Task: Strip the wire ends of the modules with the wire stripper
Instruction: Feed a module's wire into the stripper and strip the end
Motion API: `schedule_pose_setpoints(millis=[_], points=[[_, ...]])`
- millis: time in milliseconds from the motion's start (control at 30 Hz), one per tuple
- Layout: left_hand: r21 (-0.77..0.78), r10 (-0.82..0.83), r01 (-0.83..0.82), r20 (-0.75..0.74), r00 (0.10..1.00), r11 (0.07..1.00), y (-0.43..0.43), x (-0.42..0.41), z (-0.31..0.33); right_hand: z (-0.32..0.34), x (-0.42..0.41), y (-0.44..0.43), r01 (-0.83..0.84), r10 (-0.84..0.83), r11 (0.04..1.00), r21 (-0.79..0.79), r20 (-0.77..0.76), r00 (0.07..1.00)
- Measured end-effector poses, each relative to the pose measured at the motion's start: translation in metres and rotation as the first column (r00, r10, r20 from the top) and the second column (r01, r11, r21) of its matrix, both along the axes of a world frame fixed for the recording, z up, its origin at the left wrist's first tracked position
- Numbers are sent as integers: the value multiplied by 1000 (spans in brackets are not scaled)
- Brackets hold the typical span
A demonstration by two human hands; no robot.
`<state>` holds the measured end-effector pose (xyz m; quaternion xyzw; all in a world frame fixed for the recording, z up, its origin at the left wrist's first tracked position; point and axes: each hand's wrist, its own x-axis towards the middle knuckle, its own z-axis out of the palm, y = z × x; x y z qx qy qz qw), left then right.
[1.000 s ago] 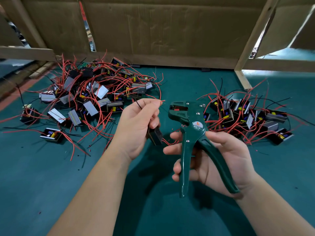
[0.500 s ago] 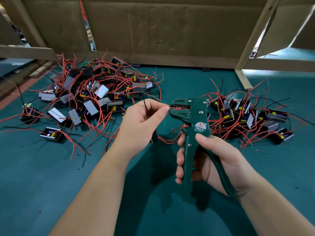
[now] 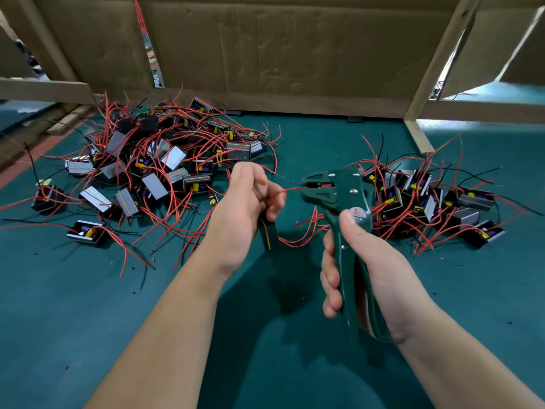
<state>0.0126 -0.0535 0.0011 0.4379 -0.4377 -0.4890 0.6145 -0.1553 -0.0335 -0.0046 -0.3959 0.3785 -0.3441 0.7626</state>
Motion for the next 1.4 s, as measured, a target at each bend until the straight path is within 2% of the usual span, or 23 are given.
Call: schedule_pose_setpoints(millis=[67, 133, 233, 367, 567, 867, 1133, 1400], points=[[-8, -17, 19, 168, 986, 1000, 2, 0, -3, -1, 2, -1, 26, -26, 1000, 12, 1, 1000], [-56, -1, 22, 338, 941, 998, 5, -1, -7, -2, 2, -2, -10, 3, 998, 64, 96, 995], [-130, 84, -28, 452, 888, 991, 7, 3, -9, -2, -4, -7, -47, 22, 994, 97, 243, 970], [-171, 181, -102, 556, 811, 980, 4, 7, -9, -2, -11, -9, -189, 161, 978, 85, 259, 952], [-235, 204, -68, 620, 758, 970, 3, 8, -11, -4, -8, -4, -352, 324, 935, 49, 290, 900], [-388, 334, -60, 691, 641, 920, 3, 13, -12, -2, -7, -4, -314, 305, 949, 3, 224, 925], [-428, 417, -95, 768, 486, 899, 6, 11, -8, -1, -7, -3, -291, 286, 957, -4, 197, 938], [-463, 443, -75, 770, 459, 883, 6, 11, -9, -4, -6, -1, -253, 251, 967, -3, 124, 960]])
